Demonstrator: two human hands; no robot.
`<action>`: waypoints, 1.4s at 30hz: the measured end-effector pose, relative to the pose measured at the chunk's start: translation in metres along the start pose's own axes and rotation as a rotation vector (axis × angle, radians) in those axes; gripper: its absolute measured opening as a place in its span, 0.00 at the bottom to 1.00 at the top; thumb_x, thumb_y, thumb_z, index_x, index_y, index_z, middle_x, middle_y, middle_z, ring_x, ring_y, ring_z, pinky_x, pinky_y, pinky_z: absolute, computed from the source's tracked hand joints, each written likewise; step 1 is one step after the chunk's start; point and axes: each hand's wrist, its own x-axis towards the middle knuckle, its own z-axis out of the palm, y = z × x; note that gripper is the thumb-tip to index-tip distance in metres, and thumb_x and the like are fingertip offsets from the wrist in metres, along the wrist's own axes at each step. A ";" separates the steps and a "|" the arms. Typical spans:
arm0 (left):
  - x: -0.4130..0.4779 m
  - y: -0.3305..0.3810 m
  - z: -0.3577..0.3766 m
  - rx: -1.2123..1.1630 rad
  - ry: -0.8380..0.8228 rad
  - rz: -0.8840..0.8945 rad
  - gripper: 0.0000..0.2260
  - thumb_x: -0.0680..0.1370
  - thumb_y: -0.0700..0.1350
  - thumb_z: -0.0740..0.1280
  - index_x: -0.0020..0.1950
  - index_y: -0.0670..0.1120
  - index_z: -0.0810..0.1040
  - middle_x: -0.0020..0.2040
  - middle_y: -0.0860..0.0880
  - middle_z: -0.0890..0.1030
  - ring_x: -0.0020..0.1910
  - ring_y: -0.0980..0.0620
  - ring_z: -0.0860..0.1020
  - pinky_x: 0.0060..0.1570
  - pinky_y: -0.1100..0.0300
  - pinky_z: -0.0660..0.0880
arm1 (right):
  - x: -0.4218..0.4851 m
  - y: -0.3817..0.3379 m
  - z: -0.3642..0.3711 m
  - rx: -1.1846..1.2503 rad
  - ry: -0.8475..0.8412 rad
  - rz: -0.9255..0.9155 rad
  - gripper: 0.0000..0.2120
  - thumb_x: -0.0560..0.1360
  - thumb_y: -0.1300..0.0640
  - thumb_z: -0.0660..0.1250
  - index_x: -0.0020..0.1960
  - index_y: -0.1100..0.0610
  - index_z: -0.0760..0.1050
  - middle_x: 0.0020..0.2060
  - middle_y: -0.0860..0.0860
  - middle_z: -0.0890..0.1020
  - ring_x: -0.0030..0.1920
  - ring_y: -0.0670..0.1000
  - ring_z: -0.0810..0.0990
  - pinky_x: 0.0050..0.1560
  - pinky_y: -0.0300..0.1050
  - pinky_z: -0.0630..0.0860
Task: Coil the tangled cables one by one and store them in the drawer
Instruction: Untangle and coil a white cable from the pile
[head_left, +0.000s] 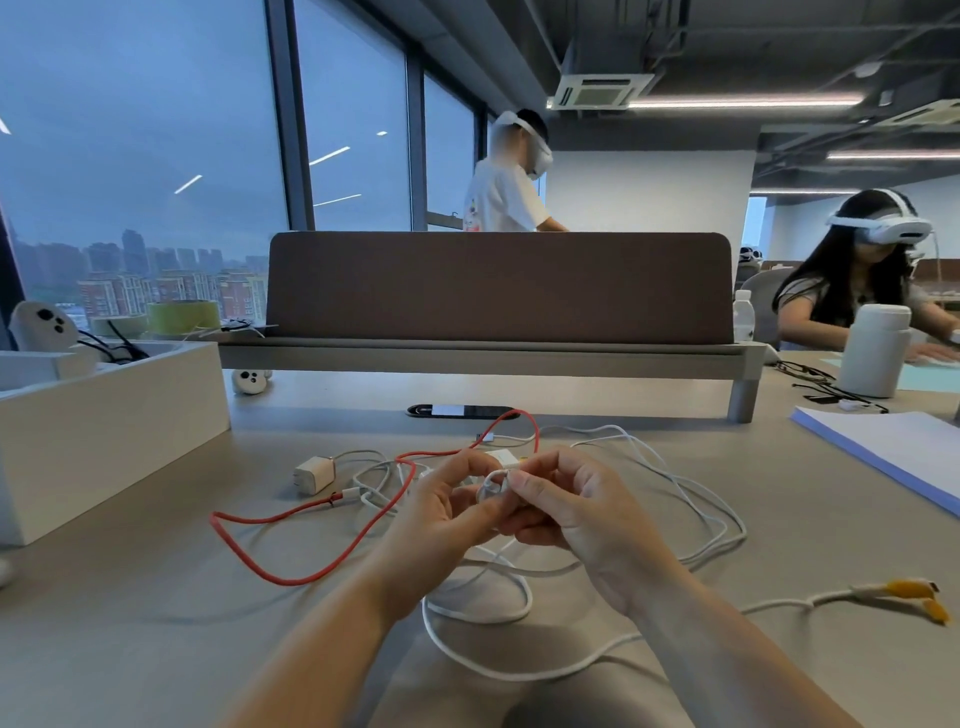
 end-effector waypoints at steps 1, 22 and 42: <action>0.000 0.000 0.000 -0.007 0.001 -0.006 0.13 0.74 0.43 0.68 0.53 0.37 0.73 0.50 0.28 0.77 0.50 0.38 0.79 0.57 0.47 0.77 | 0.000 0.000 0.000 0.013 -0.004 0.012 0.03 0.74 0.59 0.70 0.46 0.57 0.78 0.39 0.57 0.84 0.39 0.55 0.83 0.35 0.41 0.78; -0.003 0.006 -0.006 0.056 -0.147 -0.021 0.11 0.73 0.39 0.71 0.52 0.40 0.74 0.40 0.53 0.81 0.41 0.57 0.80 0.44 0.62 0.76 | -0.005 -0.013 -0.015 -0.228 -0.203 0.020 0.03 0.76 0.60 0.65 0.46 0.60 0.76 0.26 0.48 0.77 0.25 0.48 0.74 0.27 0.37 0.72; -0.001 0.004 -0.005 -0.062 -0.173 -0.117 0.05 0.75 0.44 0.68 0.50 0.48 0.75 0.51 0.46 0.81 0.51 0.44 0.81 0.50 0.48 0.79 | -0.001 -0.007 -0.016 0.015 -0.205 -0.006 0.04 0.69 0.60 0.73 0.36 0.58 0.80 0.23 0.55 0.74 0.21 0.47 0.64 0.20 0.33 0.61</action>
